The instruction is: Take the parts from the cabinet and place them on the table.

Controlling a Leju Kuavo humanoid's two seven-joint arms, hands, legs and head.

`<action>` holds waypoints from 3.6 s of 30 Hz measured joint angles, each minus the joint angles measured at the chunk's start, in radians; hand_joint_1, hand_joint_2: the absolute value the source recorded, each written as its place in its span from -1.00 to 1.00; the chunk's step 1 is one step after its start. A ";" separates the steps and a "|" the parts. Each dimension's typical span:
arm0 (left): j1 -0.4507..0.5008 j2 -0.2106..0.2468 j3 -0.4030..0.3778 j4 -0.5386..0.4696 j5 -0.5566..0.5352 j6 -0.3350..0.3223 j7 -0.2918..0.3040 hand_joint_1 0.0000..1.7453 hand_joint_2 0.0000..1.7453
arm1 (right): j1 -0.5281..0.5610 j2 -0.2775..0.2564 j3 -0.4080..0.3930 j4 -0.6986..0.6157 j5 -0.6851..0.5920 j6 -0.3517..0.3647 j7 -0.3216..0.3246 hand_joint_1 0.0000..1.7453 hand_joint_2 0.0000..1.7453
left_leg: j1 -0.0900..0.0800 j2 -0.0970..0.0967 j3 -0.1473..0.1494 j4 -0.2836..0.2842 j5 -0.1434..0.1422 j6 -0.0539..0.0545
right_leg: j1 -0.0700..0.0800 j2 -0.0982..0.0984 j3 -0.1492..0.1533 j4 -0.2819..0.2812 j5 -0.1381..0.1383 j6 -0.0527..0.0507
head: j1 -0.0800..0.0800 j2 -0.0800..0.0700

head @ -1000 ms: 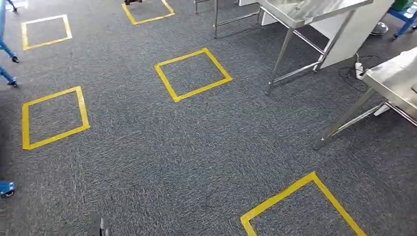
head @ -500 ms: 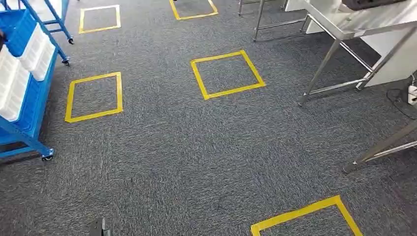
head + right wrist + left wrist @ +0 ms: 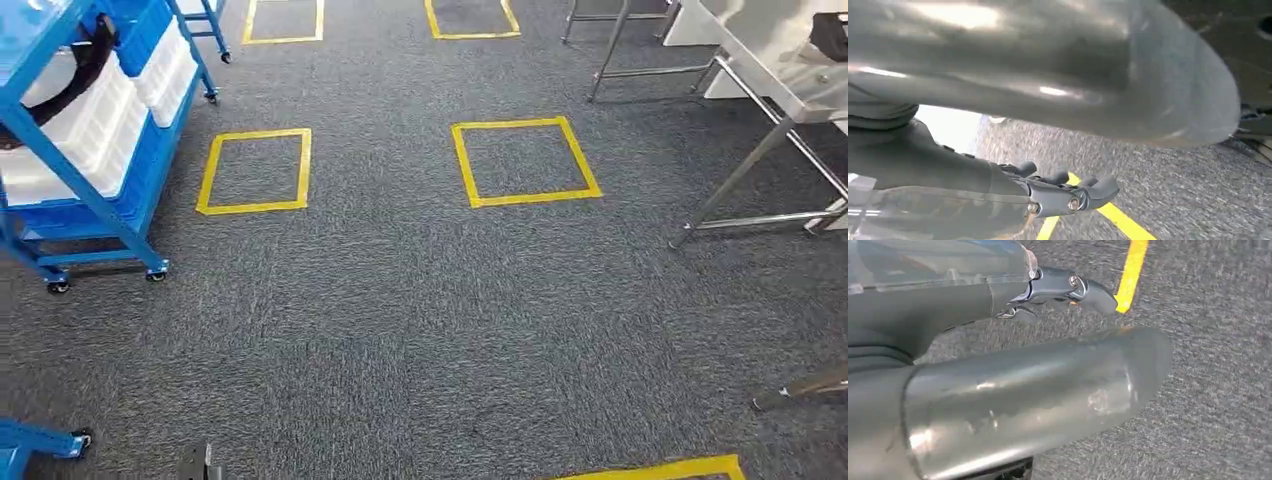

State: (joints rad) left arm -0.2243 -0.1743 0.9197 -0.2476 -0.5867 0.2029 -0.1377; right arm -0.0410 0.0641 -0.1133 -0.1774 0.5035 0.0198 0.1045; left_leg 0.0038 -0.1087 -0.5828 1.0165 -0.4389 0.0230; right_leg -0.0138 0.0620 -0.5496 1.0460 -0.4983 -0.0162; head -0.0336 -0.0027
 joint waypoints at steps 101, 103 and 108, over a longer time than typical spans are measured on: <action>-0.037 -0.060 -0.052 0.000 0.038 0.106 0.025 -1.00 -1.00 | 0.001 -0.007 -0.028 0.000 0.034 0.053 0.002 -1.00 -1.00 | 0.007 0.088 -0.107 0.201 -0.105 -0.051 | -0.007 -0.081 -0.008 -0.023 0.018 -0.012 | 0.000 0.000; -0.035 -0.059 -0.052 0.000 0.039 0.107 0.025 -1.00 -1.00 | 0.004 -0.011 -0.028 0.000 0.035 0.053 0.003 -1.00 -1.00 | 0.008 0.097 -0.150 0.304 -0.140 -0.053 | -0.003 -0.112 -0.009 -0.022 0.016 -0.015 | 0.000 0.000; -0.031 -0.053 -0.053 0.000 0.043 0.107 0.025 -1.00 -1.00 | 0.001 -0.013 -0.029 0.000 0.043 0.054 0.005 -1.00 -1.00 | 0.000 0.202 0.014 0.021 -0.021 -0.036 | 0.005 -0.178 0.000 -0.020 0.008 -0.005 | 0.000 0.000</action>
State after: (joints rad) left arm -0.2552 -0.2274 0.8671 -0.2472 -0.5440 0.3101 -0.1129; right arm -0.0404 0.0515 -0.1419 -0.1778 0.5463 0.0736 0.1099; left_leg 0.0036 0.0930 -0.5685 1.0377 -0.4603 -0.0133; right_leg -0.0091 -0.1157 -0.5496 1.0263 -0.4904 -0.0216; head -0.0340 -0.0027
